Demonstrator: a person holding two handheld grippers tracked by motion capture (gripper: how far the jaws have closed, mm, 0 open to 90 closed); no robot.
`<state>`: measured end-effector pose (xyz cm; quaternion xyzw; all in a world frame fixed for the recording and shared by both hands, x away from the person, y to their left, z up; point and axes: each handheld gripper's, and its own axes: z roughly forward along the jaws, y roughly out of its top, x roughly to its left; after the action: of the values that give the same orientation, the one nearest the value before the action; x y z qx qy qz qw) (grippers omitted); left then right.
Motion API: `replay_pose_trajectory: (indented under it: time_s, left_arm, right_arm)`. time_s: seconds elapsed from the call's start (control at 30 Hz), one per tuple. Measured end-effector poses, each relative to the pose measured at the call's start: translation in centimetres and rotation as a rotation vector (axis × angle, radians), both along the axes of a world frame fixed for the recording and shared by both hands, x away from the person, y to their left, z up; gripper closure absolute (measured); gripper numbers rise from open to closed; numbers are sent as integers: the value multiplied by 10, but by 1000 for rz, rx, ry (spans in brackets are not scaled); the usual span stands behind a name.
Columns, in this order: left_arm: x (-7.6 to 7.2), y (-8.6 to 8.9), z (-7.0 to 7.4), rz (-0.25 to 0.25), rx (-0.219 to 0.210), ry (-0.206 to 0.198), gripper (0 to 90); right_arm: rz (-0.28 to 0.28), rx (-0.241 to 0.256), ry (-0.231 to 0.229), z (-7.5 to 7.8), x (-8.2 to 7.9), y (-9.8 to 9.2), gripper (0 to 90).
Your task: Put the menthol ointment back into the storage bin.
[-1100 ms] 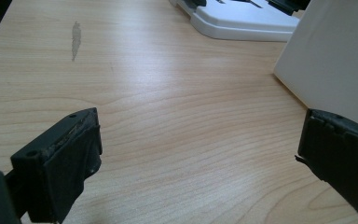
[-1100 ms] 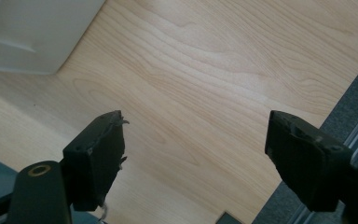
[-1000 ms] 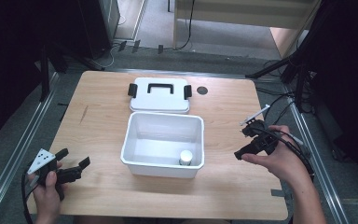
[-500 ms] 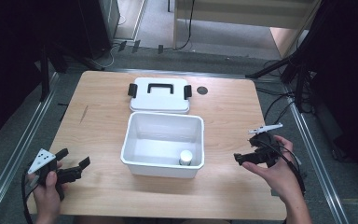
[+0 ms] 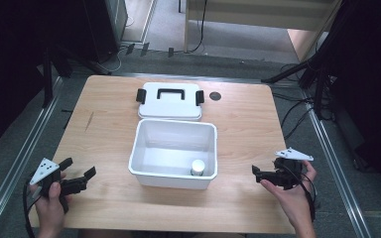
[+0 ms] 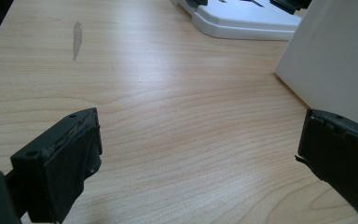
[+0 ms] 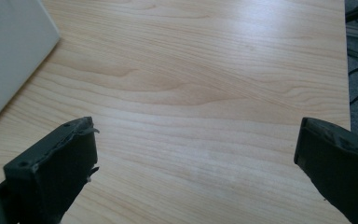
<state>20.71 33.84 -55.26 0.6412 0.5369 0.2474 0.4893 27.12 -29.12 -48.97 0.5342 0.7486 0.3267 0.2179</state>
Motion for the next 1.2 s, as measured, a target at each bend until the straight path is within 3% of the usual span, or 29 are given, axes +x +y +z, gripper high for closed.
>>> replay_pose_trajectory:
  time_s: [0.23,0.57,0.67,0.87,1.2]
  left_arm:
    - [-1,-1,0,3,6,1,3]
    - [-1,0,0,15,-6,-3,3]
    - [-1,1,0,18,-11,-5,3]
    - [-2,0,0,24,-13,-3,3]
    - [-4,0,0,30,-10,-25,3]
  right_arm:
    - [-52,33,-71,-29,-12,-19,0]
    - [-57,96,-151,-56,-28,-40,0]
    - [-57,112,-197,-54,-32,-41,0]
    - [-75,178,-219,-55,-33,-47,0]
    - [-74,199,-237,-55,-33,-48,0]
